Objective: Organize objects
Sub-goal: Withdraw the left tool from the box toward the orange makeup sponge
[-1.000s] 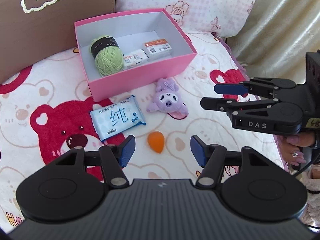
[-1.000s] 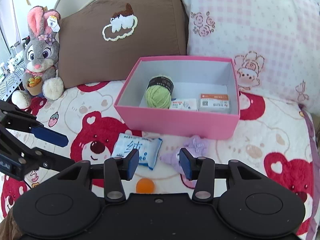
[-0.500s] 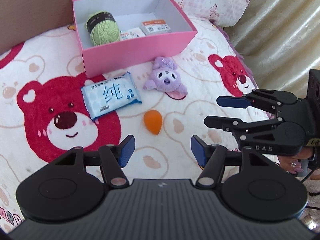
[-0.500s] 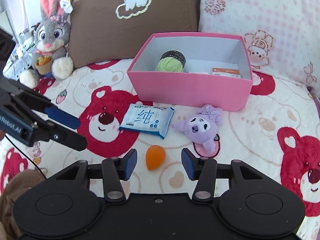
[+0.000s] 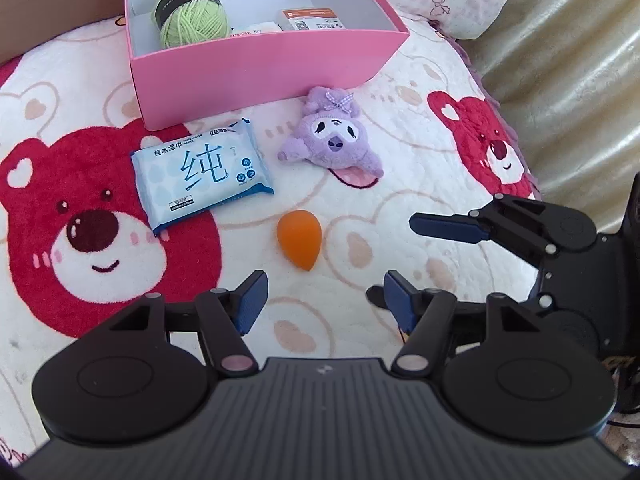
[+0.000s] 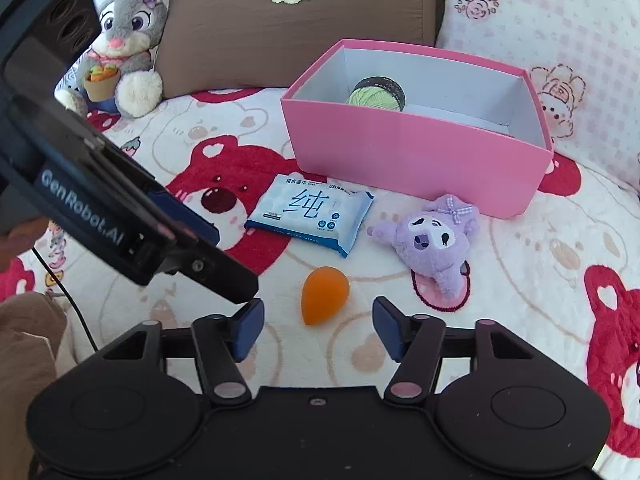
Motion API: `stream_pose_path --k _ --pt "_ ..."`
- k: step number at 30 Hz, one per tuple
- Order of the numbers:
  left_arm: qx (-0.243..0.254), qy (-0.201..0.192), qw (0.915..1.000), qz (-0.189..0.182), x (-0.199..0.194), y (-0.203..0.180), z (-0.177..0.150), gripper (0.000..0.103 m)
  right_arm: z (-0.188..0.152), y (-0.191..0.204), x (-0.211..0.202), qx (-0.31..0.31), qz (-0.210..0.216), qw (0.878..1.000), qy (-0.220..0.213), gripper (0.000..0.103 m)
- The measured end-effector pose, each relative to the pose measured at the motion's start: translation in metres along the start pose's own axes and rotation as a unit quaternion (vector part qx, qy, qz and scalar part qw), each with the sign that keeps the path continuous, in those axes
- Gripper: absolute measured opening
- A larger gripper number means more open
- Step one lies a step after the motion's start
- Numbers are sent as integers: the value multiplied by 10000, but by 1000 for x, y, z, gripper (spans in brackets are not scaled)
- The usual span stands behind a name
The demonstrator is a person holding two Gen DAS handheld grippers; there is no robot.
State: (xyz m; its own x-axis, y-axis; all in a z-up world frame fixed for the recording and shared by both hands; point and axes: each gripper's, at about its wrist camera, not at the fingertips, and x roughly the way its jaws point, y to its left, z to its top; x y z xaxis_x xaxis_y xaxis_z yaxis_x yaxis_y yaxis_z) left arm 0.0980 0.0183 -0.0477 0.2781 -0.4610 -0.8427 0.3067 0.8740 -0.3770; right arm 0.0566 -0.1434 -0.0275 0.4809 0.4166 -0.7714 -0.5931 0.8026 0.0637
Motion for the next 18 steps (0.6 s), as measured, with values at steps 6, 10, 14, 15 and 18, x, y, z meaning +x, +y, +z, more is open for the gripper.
stream_pose_path --k 6,10,14,15,18 --pt "-236 -152 9995 -156 15 14 2 66 -6 5 17 -332 27 9994 -90 84" --pt "-295 -238 9991 -197 37 20 -2 67 -10 2 30 -252 22 9996 -98 85" --pt "-266 -348 9989 -193 52 23 -3 67 -14 -6 47 -184 -2 9998 -35 85" --pt "-225 -383 9989 -162 56 23 -2 67 -15 -9 51 -155 4 9999 -22 85" --pt "-125 -463 9988 -92 63 23 -1 67 -17 -17 62 0 73 10000 15 85"
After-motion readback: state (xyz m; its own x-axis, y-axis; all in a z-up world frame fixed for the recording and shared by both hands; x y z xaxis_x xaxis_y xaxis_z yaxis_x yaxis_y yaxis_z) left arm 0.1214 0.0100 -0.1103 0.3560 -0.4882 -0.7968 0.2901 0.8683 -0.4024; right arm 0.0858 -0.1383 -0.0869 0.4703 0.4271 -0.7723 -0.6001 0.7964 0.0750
